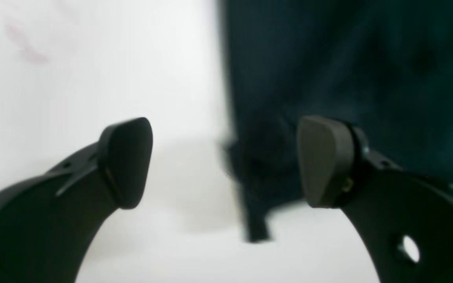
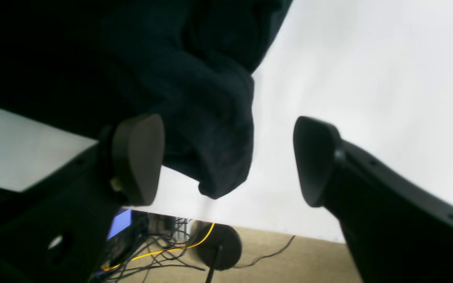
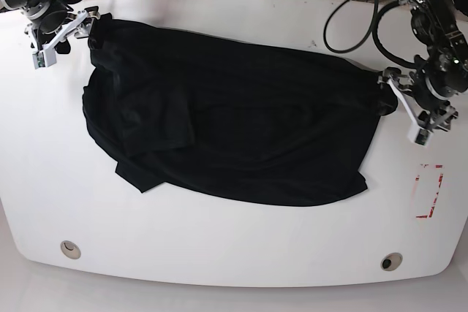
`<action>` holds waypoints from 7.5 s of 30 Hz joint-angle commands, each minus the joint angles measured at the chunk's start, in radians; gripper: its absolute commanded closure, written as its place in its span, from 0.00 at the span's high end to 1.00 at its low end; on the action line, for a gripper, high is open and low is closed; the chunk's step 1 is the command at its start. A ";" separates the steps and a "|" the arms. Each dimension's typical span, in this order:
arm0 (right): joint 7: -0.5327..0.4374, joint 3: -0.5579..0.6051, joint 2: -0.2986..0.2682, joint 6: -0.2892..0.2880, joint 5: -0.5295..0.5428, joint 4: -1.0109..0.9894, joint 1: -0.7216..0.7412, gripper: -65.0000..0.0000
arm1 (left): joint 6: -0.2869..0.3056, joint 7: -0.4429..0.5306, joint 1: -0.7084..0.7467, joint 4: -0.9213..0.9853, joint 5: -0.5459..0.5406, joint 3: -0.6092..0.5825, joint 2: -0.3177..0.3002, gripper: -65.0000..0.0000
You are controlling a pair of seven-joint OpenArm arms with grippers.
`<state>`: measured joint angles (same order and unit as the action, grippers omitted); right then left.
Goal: Fold the T-shirt properly
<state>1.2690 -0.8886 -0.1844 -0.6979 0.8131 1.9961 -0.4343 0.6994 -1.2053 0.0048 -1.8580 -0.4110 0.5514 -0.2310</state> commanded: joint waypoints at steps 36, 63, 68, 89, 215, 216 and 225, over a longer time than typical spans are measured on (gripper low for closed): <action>-0.032 0.136 0.029 0.000 -0.185 0.012 0.090 0.75 | -0.001 0.117 0.140 0.275 -0.139 -0.029 -0.095 0.81; -0.093 0.135 0.079 0.000 -0.312 -0.145 0.041 0.72 | -0.001 0.192 0.079 0.406 0.028 -0.129 -0.078 0.56; -0.099 0.135 0.070 0.000 -0.312 -0.174 0.041 0.52 | -0.001 0.209 0.079 0.410 0.040 -0.170 -0.100 0.43; -0.101 0.237 -0.065 0.000 -0.314 -0.174 0.021 0.11 | -0.001 0.189 0.079 0.317 0.037 -0.170 -0.259 0.51; -0.099 0.285 -0.046 0.000 -0.401 -0.145 0.082 0.22 | -0.001 0.187 0.002 0.334 0.182 -0.179 -0.067 0.51; -0.099 0.285 -0.037 0.000 -0.401 -0.145 0.082 0.28 | -0.001 0.198 0.002 0.352 0.186 -0.189 -0.069 0.51; -0.096 0.280 0.021 0.000 -0.401 -0.068 0.053 0.73 | -0.001 0.219 -0.004 0.426 0.182 -0.201 -0.095 0.51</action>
<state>1.1854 -0.6010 -0.1654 -0.6983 0.4026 1.8874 -0.3740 0.6979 -0.9627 0.0086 -1.4235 -0.2592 0.3470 -0.3122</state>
